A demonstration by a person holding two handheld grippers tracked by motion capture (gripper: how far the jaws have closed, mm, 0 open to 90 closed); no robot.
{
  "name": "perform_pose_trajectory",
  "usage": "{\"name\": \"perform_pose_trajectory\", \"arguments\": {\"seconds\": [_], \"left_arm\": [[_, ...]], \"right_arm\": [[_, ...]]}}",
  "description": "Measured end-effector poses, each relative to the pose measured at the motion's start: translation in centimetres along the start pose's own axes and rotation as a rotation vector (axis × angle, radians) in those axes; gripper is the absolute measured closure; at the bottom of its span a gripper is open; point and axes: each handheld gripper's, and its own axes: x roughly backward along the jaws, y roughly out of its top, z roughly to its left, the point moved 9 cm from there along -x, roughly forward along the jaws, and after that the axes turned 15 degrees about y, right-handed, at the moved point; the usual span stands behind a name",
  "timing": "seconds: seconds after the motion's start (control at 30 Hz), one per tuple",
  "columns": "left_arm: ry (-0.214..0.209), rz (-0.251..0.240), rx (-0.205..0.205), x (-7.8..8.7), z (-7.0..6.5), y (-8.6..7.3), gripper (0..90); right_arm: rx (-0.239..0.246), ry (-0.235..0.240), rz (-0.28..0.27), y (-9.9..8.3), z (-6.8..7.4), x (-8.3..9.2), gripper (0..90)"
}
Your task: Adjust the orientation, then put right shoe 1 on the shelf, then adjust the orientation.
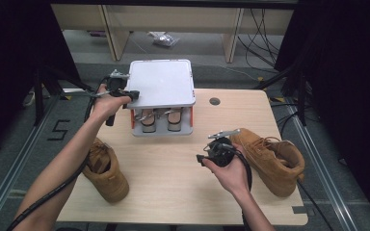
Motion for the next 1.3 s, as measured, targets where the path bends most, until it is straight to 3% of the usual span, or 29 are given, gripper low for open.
{"name": "perform_pose_trajectory", "arguments": {"seconds": [0.13, 0.23, 0.33, 0.67, 0.93, 0.97, 1.07, 1.13, 1.3], "left_arm": [[-0.006, -0.001, 0.011, 0.0, 0.0, 0.0, 88.3], [-0.003, 0.0, 0.005, 0.0, 0.0, 0.0, 88.3], [-0.001, 0.002, 0.004, 0.0, 0.0, 0.0, 88.4], [0.0, 0.001, -0.001, 0.0, 0.0, 0.0, 88.4], [0.002, 0.001, 0.0, 0.0, 0.0, 0.0, 88.5], [-0.004, 0.005, 0.0, 0.0, 0.0, 0.0, 88.5], [0.0, 0.004, 0.002, 0.0, 0.0, 0.1, 88.4], [0.005, 0.004, -0.001, 0.0, 0.0, 0.1, 88.4], [0.008, 0.013, -0.012, 0.8, 0.2, 0.2, 81.5]], "right_arm": [[-0.014, -0.021, -0.003, -0.2, -0.7, 1.7, 49.1], [-0.036, -0.031, -0.004, -0.4, -0.9, 2.4, 49.0], [-0.017, -0.037, -0.006, -0.5, -1.5, 2.9, 48.7], [-0.044, -0.065, 0.006, -1.9, -2.6, 4.4, 48.0], [-0.044, -0.082, -0.01, -1.7, -3.0, 6.6, 48.0], [-0.067, -0.084, -0.009, -1.7, -3.0, 6.8, 48.0], [-0.031, -0.103, -0.007, -1.6, -3.6, 7.1, 48.0], [-0.064, -0.079, -0.01, -1.8, -3.1, 6.9, 48.0], [-0.049, -0.061, 0.009, -2.1, -2.7, 5.9, 47.7]]}}
